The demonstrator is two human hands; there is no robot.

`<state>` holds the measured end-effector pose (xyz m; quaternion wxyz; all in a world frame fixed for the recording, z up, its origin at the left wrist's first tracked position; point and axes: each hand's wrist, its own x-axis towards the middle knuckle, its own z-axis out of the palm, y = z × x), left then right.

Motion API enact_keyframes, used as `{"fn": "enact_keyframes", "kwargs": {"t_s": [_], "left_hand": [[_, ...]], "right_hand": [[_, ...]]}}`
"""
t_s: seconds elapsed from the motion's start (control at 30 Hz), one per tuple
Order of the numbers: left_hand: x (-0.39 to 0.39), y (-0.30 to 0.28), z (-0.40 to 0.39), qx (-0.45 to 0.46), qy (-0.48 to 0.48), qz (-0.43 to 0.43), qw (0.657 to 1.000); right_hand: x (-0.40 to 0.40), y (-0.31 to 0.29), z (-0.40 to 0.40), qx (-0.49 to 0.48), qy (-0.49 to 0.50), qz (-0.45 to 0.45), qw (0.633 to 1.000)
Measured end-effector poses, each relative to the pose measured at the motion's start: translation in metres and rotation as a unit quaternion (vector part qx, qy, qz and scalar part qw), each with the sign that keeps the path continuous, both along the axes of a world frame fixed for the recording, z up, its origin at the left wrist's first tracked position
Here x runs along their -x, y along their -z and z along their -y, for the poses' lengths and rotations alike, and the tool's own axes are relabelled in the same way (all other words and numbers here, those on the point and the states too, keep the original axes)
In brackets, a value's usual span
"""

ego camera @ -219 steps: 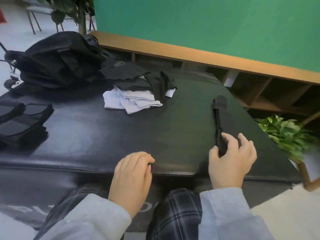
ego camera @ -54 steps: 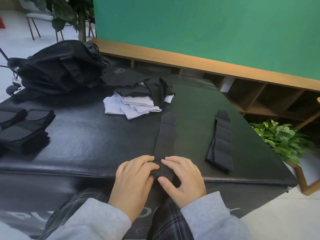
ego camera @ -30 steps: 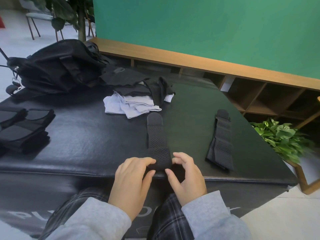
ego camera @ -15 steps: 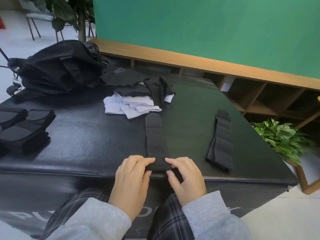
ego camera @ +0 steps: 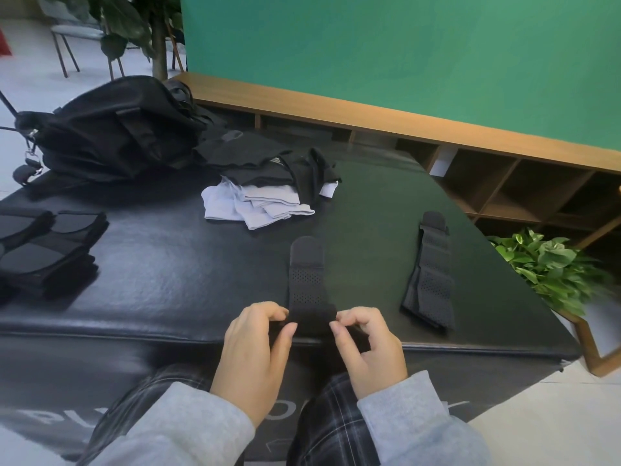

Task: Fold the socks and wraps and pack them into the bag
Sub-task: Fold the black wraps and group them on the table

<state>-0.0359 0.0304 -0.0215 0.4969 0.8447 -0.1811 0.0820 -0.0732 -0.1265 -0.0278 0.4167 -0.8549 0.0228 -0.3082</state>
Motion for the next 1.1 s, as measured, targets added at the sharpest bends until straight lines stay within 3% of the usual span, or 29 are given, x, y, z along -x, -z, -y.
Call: {"fn": "enact_keyframes", "kwargs": {"t_s": [0.3,0.63,0.77,0.97,1.1], "left_hand": [[-0.005,0.006,0.002,-0.11,0.003,0.103,0.989],[-0.009,0.018,0.001,-0.128,-0.002,0.166,0.978],[-0.008,0.019,0.002,-0.149,-0.007,0.166,0.975],[-0.007,0.019,0.004,-0.165,-0.003,0.185,0.969],[-0.01,0.023,0.005,-0.148,-0.008,0.204,0.968]], "right_hand": [[-0.006,0.005,0.002,0.102,-0.019,-0.024,0.994],[-0.007,0.007,0.002,0.17,-0.009,-0.008,0.985],[-0.009,-0.004,-0.001,0.093,-0.018,-0.01,0.995],[-0.035,-0.029,-0.001,-0.094,-0.008,-0.129,0.987],[-0.054,-0.038,-0.002,-0.085,-0.025,-0.131,0.987]]}}
